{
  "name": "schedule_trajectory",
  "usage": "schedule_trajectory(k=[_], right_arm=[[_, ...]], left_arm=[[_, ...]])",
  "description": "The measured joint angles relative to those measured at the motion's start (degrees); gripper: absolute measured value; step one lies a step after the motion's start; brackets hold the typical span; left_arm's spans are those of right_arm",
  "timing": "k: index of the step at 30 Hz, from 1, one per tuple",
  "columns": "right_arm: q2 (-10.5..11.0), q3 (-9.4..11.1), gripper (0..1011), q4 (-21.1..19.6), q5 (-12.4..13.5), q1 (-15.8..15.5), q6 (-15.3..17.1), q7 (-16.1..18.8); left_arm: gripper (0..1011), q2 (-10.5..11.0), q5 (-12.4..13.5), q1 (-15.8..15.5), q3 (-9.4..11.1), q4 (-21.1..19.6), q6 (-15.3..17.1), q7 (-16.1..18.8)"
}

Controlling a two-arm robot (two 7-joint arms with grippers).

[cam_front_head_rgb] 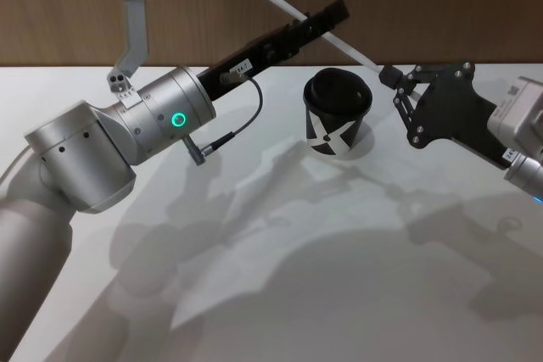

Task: Pick up the straw with one hand, pass it to the other hand, and insert it into the cup.

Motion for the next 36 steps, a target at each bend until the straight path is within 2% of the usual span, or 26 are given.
schedule_trajectory(k=[5, 10, 14, 16, 19, 22, 23, 29, 30, 33, 36], right_arm=[[0.00, 0.00, 0, 0.00, 0.00, 0.00, 0.00, 0.00], [0.00, 0.00, 0, 0.00, 0.00, 0.00, 0.00, 0.00], [0.00, 0.00, 0, 0.00, 0.00, 0.00, 0.00, 0.00], [0.00, 0.00, 0, 0.00, 0.00, 0.00, 0.00, 0.00], [0.00, 0.00, 0, 0.00, 0.00, 0.00, 0.00, 0.00], [0.00, 0.00, 0, 0.00, 0.00, 0.00, 0.00, 0.00], [0.00, 0.00, 0, 0.00, 0.00, 0.00, 0.00, 0.00], [0.00, 0.00, 0, 0.00, 0.00, 0.00, 0.00, 0.00], [0.00, 0.00, 0, 0.00, 0.00, 0.00, 0.00, 0.00], [0.00, 0.00, 0, 0.00, 0.00, 0.00, 0.00, 0.00], [0.00, 0.00, 0, 0.00, 0.00, 0.00, 0.00, 0.00]], left_arm=[[997, -0.03, -0.02, -0.03, 0.05, 0.02, -0.15, 0.10], [914, -0.05, -0.02, -0.06, 0.08, 0.04, -0.20, 0.16], [772, -0.07, -0.03, -0.08, 0.10, 0.06, -0.24, 0.19], [736, -0.07, -0.02, -0.08, 0.11, 0.07, -0.26, 0.20], [615, -0.07, -0.03, -0.08, 0.14, 0.08, -0.28, 0.23], [560, -0.07, -0.03, -0.08, 0.14, 0.08, -0.30, 0.25], [502, -0.07, -0.03, -0.08, 0.14, 0.07, -0.31, 0.25], [328, -0.07, -0.02, -0.08, 0.14, 0.07, -0.33, 0.28], [267, -0.07, -0.02, -0.08, 0.14, 0.07, -0.33, 0.28], [166, -0.07, -0.02, -0.08, 0.14, 0.07, -0.34, 0.27], [117, -0.07, -0.02, -0.08, 0.14, 0.07, -0.33, 0.26]])
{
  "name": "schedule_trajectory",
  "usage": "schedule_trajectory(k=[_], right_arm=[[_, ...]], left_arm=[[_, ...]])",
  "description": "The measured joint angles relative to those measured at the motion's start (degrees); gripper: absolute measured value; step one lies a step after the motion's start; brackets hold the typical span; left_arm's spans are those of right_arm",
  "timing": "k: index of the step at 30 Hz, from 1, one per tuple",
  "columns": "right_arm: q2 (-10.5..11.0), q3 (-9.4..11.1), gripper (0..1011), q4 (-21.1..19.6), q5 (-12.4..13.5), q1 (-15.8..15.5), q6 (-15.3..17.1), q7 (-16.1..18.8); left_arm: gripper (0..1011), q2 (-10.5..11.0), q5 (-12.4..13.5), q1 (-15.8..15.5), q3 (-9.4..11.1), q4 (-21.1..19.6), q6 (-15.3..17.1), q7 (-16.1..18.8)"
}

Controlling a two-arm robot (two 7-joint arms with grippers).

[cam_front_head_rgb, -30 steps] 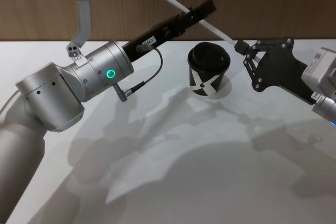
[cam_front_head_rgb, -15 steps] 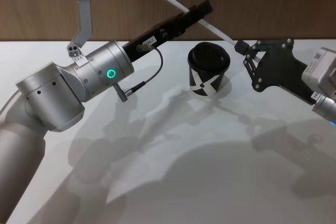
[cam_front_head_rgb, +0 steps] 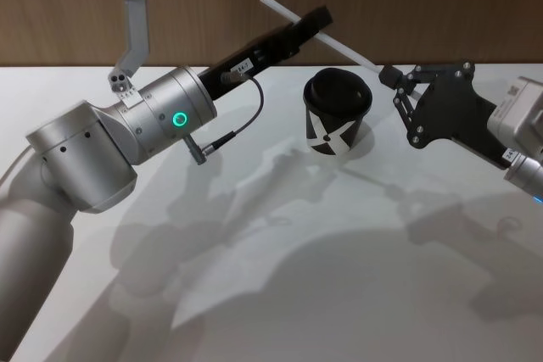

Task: Pick up the straw with one hand, pass it to the other hand, and insert it into the cup.

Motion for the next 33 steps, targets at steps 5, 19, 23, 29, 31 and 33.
schedule_trajectory(k=[5, 19, 23, 29, 31, 33], right_arm=[[0.00, 0.00, 0, 0.00, 0.00, 0.00, 0.00, 0.00], [-0.01, 0.00, 0, 0.00, 0.00, 0.00, 0.00, 0.00], [-0.01, 0.00, 0, -0.01, 0.00, 0.00, 0.00, 0.00], [0.00, 0.01, 14, 0.00, 0.00, 0.00, 0.00, 0.00], [0.00, 0.02, 62, 0.00, 0.00, 0.00, 0.00, 0.00], [0.00, 0.02, 94, 0.00, 0.00, 0.00, 0.00, 0.00]], left_arm=[[69, 0.00, 0.00, 0.00, 0.00, 0.00, 0.00, -0.01], [11, -0.01, 0.01, 0.00, -0.01, 0.00, 0.01, 0.01], [11, 0.00, 0.01, 0.00, -0.01, 0.00, 0.01, 0.01], [11, 0.02, 0.00, 0.01, -0.03, 0.00, 0.01, 0.03], [11, 0.09, 0.00, 0.00, -0.06, 0.00, 0.00, 0.04], [11, 0.09, 0.00, 0.00, -0.07, 0.00, 0.00, 0.05]])
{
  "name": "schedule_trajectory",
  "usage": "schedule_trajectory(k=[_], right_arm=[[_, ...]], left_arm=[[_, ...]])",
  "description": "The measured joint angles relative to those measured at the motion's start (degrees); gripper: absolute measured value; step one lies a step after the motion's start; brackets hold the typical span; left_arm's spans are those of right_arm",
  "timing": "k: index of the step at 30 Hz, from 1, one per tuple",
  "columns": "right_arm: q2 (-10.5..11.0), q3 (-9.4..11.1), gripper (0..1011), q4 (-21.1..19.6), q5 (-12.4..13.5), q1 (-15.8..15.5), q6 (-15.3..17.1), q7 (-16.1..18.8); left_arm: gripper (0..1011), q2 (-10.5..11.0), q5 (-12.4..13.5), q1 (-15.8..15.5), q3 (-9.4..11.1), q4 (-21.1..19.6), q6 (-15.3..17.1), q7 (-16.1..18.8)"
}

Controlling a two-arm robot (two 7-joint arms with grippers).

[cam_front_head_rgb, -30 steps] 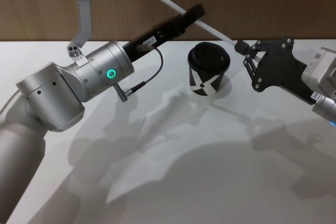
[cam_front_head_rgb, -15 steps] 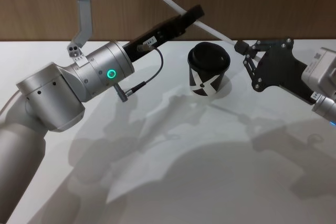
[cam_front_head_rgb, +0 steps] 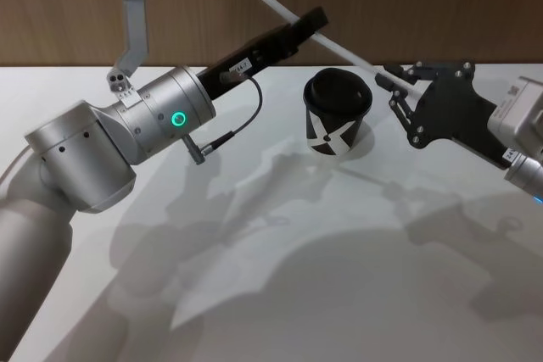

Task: Pick up the straw with one hand, pass it to the other hand, and insert it into the cup.

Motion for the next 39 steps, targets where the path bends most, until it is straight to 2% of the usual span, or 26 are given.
schedule_trajectory(k=[17, 18, 22, 24, 27, 32, 39], right_arm=[[0.00, -0.02, 627, 0.00, 0.00, 0.00, 0.00, 0.00], [0.00, -0.02, 627, 0.00, 0.00, 0.00, 0.00, 0.00], [-0.01, -0.02, 791, 0.00, 0.00, 0.00, 0.00, 0.00], [0.00, -0.02, 821, 0.00, 0.00, 0.00, 0.00, 0.00], [-0.01, -0.02, 927, 0.00, 0.00, 0.00, 0.00, 0.00], [0.00, -0.02, 1001, 0.00, 0.00, 0.00, 0.00, 0.00], [0.00, -0.02, 1001, 0.00, 0.00, 0.00, 0.00, 0.00]], left_arm=[[11, 0.48, 0.72, -0.02, 0.50, -0.32, -0.85, 0.06], [11, 0.69, 1.10, -0.05, 0.68, -0.46, -1.26, 0.06], [10, 1.23, 2.41, -0.16, 1.19, -0.76, -2.41, -0.01], [11, 1.64, 3.29, -0.29, 1.60, -1.02, -3.21, -0.10], [10, 2.24, 4.73, -0.50, 2.17, -1.36, -4.51, -0.22], [10, 3.21, 6.98, -0.99, 3.05, -2.00, -6.38, -0.47], [11, 4.95, 10.35, -2.18, 4.41, -3.25, -8.65, -0.82]])
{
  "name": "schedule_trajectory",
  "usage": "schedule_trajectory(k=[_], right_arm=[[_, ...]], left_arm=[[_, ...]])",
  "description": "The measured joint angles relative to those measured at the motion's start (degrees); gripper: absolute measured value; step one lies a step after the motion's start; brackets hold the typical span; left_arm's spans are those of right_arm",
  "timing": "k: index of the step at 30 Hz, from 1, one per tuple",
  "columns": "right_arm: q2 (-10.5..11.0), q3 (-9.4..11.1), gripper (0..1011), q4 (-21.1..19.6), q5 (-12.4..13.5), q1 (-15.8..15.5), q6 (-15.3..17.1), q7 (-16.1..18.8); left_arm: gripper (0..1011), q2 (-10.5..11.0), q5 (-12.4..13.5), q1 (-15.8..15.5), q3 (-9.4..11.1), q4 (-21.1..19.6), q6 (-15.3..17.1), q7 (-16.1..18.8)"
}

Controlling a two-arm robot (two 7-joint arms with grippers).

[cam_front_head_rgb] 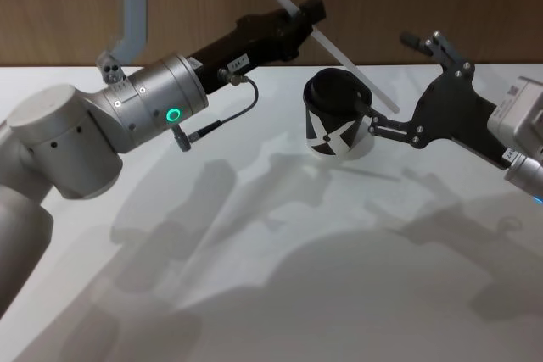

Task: Pick up the straw with one hand, pass it to the other hand, and insert it into the cup.

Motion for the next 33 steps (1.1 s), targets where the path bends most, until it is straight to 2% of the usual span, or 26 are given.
schedule_trajectory(k=[16, 23, 33], right_arm=[[0.00, 0.00, 1001, 0.00, 0.00, 0.00, 0.00, 0.00], [0.00, 0.00, 1001, 0.00, 0.00, 0.00, 0.00, 0.00], [0.00, 0.01, 1001, 0.00, 0.00, 0.00, 0.00, 0.00]], left_arm=[[11, 3.66, 7.38, -4.15, 3.26, -3.41, -1.07, 1.55], [10, 4.97, 11.08, -6.62, 4.96, -5.10, 0.52, 3.06], [11, 5.59, 14.62, -9.31, 6.43, -6.56, 3.30, 4.75]])
